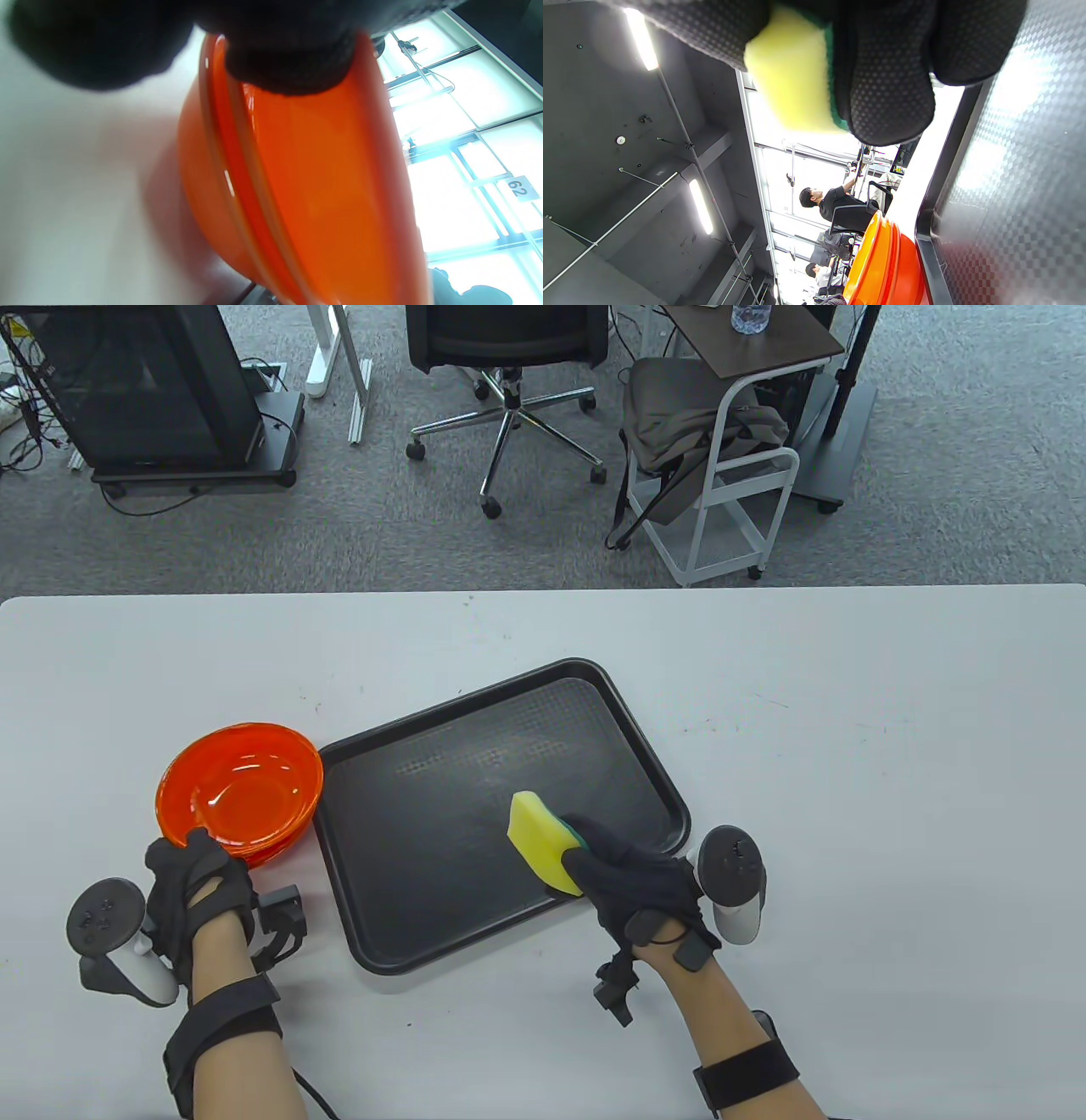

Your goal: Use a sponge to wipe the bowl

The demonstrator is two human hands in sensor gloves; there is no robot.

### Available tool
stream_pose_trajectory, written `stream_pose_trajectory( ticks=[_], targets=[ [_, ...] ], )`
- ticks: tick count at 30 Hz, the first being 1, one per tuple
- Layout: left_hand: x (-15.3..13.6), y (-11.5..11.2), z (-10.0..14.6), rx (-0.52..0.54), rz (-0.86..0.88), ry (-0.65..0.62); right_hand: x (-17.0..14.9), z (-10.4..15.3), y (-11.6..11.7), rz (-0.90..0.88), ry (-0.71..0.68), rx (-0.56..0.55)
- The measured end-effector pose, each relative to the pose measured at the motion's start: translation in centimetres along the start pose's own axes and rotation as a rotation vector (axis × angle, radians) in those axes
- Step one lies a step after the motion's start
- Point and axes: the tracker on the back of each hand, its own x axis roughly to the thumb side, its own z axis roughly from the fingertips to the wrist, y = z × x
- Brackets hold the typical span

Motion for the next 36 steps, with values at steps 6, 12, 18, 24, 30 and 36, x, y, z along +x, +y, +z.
stream_pose_trajectory(
  ticks=[6, 12, 18, 24, 30, 36],
  targets=[
    [-0.1, 0.3, 0.1, 0.005, -0.036, 0.030, 0.0, 0.0, 0.1, -0.014, -0.006, 0.003],
    [0.7, 0.9, 0.2, -0.119, -0.081, 0.057, 0.0, -0.1, 0.1, -0.017, -0.008, 0.010],
    [0.8, 0.7, 0.5, -0.153, -0.065, 0.058, 0.1, -0.1, 0.2, -0.021, -0.017, 0.012],
    [2.6, 1.2, 1.1, -0.130, -0.049, -0.066, 0.2, -0.2, 0.0, -0.019, -0.025, 0.005],
    [6.6, -0.7, 3.8, -0.136, -0.218, -0.379, 0.3, -0.3, -0.2, -0.009, -0.033, 0.004],
    [9.4, -3.6, 6.8, -0.420, -0.340, -0.558, 0.3, -0.2, -0.3, 0.000, -0.035, -0.002]
  ],
)
